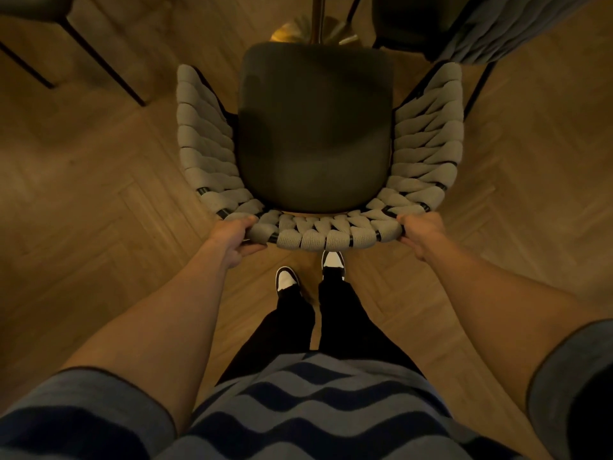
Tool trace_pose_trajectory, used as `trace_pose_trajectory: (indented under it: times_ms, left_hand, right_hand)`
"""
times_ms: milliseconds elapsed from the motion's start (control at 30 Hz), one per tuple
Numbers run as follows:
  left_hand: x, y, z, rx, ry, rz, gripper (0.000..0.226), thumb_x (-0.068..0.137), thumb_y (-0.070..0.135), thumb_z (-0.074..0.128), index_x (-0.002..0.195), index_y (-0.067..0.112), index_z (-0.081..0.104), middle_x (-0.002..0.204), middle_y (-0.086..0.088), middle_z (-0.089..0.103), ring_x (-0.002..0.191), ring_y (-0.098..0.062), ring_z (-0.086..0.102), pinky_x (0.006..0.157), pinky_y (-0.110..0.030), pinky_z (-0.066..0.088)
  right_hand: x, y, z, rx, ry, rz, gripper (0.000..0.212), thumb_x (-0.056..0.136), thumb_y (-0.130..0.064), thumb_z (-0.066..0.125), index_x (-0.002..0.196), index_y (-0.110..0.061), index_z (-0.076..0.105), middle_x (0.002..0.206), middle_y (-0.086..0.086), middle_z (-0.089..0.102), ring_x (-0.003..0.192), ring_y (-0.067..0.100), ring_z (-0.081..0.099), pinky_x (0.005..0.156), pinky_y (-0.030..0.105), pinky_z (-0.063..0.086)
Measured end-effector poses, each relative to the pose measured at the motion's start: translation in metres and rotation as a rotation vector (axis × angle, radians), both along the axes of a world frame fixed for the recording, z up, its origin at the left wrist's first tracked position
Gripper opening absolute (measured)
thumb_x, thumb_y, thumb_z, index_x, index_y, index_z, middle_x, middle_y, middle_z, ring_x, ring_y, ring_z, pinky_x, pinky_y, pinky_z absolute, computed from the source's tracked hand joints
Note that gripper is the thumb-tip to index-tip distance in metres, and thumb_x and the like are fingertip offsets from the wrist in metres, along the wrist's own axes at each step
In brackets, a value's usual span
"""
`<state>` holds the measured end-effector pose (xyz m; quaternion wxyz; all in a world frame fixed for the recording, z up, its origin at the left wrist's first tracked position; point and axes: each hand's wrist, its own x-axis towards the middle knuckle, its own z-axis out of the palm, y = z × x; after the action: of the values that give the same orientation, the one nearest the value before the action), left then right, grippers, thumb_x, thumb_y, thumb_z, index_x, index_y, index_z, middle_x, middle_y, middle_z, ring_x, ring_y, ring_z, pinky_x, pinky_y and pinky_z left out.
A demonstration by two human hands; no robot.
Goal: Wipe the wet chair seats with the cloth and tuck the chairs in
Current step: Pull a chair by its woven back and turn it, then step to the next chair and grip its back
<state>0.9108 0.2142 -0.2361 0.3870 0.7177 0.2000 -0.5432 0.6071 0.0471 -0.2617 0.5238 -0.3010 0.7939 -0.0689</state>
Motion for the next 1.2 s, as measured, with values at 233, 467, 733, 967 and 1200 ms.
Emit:
trace_pose_trajectory:
  times_ms: [233,467,733,967,1200]
  left_hand:
    - [0.003,-0.036,0.001,-0.01,-0.05,-0.015,0.042,0.093,0.016,0.063,0.131,0.01,0.045,0.116,-0.014,0.057,0.097,-0.028,0.064,0.063,-0.045,0.06]
    - [0.005,-0.034,0.002,-0.06,-0.04,-0.002,0.05,0.093,0.016,0.065,0.136,0.014,0.041,0.121,-0.012,0.058,0.097,-0.027,0.066,0.064,-0.044,0.06]
    - [-0.007,0.003,0.022,0.047,-0.244,-0.106,0.022,0.095,0.01,0.06,0.116,0.005,0.057,0.1,-0.01,0.066,0.083,-0.019,0.068,0.073,-0.035,0.061]
    - [-0.014,0.038,0.043,0.009,-0.331,-0.366,0.005,0.096,0.014,0.059,0.094,0.011,0.062,0.09,-0.01,0.065,0.072,-0.017,0.062,0.061,-0.029,0.054]
    - [0.025,0.091,0.044,0.097,-0.285,-0.406,0.012,0.096,0.015,0.057,0.086,0.013,0.061,0.085,-0.011,0.063,0.07,-0.021,0.058,0.066,-0.035,0.051]
  right_hand:
    - [0.004,-0.037,0.007,0.007,-0.109,-0.01,0.039,0.094,0.001,0.067,0.132,0.004,0.057,0.116,0.018,0.064,0.1,0.032,0.066,0.082,0.041,0.059]
    - [-0.001,-0.036,0.003,-0.002,-0.108,0.013,0.045,0.094,-0.009,0.071,0.136,-0.006,0.054,0.127,0.013,0.064,0.107,0.03,0.068,0.081,0.038,0.062]
    - [-0.001,0.004,0.034,0.162,-0.069,0.183,0.011,0.1,-0.01,0.06,0.109,-0.005,0.065,0.098,0.01,0.073,0.093,0.024,0.074,0.083,0.037,0.06]
    - [0.048,0.046,0.057,0.324,-0.203,0.651,0.01,0.102,-0.016,0.059,0.107,-0.012,0.067,0.107,0.01,0.072,0.099,0.022,0.07,0.083,0.036,0.057]
    - [0.151,0.048,0.06,0.319,-0.201,0.996,0.012,0.103,-0.017,0.058,0.107,-0.01,0.067,0.103,0.005,0.072,0.089,0.017,0.069,0.081,0.031,0.058]
